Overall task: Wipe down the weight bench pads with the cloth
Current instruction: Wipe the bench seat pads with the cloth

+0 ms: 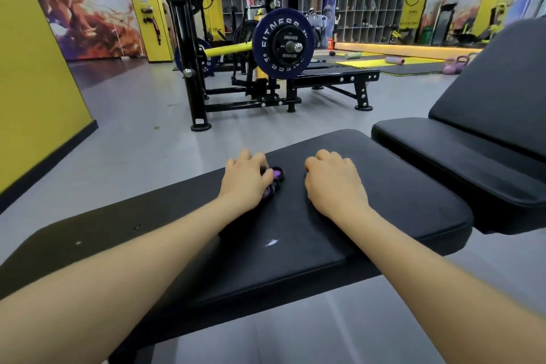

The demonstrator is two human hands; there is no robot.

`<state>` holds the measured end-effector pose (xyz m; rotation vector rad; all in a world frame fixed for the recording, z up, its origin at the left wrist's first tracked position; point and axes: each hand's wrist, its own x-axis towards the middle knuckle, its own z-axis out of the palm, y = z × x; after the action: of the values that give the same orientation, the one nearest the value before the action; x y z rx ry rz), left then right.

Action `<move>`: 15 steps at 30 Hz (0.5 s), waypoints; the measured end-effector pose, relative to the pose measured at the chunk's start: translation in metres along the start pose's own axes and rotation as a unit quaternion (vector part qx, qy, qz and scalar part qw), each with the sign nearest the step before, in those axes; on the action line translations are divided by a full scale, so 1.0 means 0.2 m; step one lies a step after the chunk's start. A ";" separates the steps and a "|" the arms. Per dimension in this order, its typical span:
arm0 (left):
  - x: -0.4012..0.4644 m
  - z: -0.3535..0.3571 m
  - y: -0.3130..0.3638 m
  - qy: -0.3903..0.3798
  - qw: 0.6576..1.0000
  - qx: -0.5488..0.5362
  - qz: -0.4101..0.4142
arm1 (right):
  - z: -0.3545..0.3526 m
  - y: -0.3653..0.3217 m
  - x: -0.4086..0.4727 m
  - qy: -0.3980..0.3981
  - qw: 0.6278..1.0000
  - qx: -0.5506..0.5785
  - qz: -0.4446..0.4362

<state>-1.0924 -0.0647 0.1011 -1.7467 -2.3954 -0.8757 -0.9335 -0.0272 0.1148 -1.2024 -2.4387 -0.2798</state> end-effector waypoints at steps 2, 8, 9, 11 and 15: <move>-0.05 -0.01 -0.03 0.020 1.000 0.004 0.015 | 0.01 -0.01 0.00 0.011 1.000 -0.008 0.002; 0.29 0.06 -0.05 0.024 0.996 0.054 -0.062 | 0.01 -0.02 0.01 0.014 1.000 -0.012 -0.005; 0.34 0.07 -0.06 0.017 0.996 0.062 -0.070 | 0.02 -0.02 0.01 0.011 1.000 -0.014 -0.005; 0.40 0.08 -0.08 0.001 0.995 0.071 -0.075 | 0.02 -0.01 0.01 0.010 1.000 -0.009 -0.004; 0.34 0.06 -0.08 0.000 0.997 0.057 -0.061 | 0.03 -0.01 0.01 0.007 1.000 -0.016 -0.005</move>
<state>-1.1268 -0.0046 0.1096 -1.5755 -2.5208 -0.7338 -0.9373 -0.0243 0.1113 -1.1979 -2.4373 -0.3311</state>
